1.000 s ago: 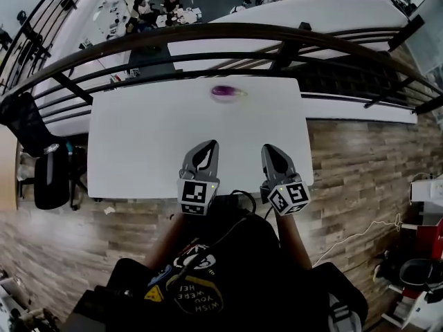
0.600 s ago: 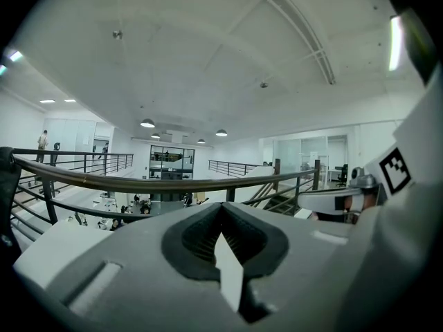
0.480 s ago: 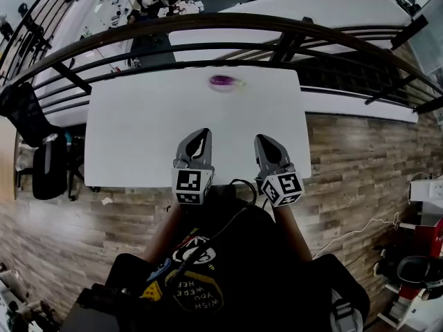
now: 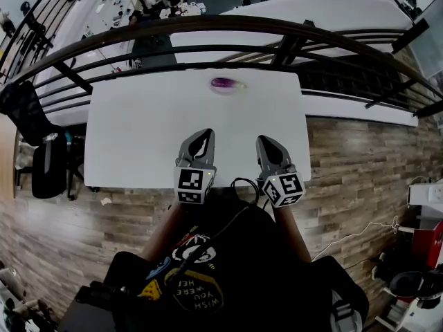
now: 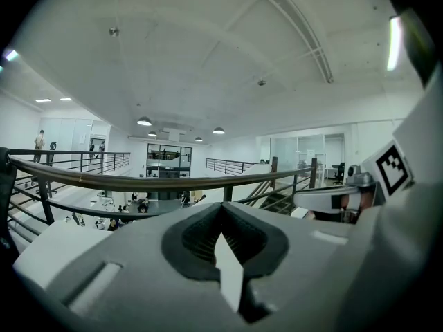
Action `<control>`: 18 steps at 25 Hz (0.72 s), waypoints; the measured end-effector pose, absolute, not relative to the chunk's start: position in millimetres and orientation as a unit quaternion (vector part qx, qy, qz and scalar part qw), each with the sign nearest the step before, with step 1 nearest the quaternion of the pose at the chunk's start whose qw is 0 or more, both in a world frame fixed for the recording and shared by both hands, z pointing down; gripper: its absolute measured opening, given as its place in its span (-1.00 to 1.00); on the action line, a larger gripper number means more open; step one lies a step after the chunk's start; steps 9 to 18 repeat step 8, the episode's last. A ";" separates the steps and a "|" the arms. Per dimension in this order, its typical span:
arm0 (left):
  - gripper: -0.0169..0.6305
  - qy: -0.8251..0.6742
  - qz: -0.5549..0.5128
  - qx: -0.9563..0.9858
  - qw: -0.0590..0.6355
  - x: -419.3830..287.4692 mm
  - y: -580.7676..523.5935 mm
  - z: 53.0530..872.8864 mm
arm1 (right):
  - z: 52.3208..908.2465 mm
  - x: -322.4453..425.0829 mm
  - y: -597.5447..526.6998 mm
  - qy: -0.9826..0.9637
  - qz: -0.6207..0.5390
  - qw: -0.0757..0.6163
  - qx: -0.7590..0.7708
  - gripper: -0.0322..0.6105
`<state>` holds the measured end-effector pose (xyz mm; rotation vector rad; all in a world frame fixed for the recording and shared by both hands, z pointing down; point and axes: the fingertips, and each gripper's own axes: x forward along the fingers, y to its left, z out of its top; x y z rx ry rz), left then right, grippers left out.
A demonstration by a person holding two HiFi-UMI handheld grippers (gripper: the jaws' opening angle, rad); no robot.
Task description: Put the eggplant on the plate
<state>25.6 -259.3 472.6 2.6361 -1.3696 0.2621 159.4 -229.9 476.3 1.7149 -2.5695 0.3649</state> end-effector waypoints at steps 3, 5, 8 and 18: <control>-0.93 -0.453 0.088 0.883 0.080 28.1 -259.1 471.9 | 475.5 161.3 -230.3 -0.824 0.118 0.015 0.553 -0.89; -0.93 -0.452 0.088 0.884 0.080 28.1 -259.2 473.0 | 475.8 160.5 -230.4 -0.824 0.118 0.015 0.553 -0.89; -0.93 -0.450 0.088 0.885 0.080 28.9 -259.0 474.7 | 476.4 160.5 -229.5 -0.824 0.118 0.015 0.554 -0.89; -0.93 -0.450 0.088 0.885 0.080 28.9 -259.0 474.7 | 476.4 160.5 -229.5 -0.824 0.118 0.015 0.554 -0.89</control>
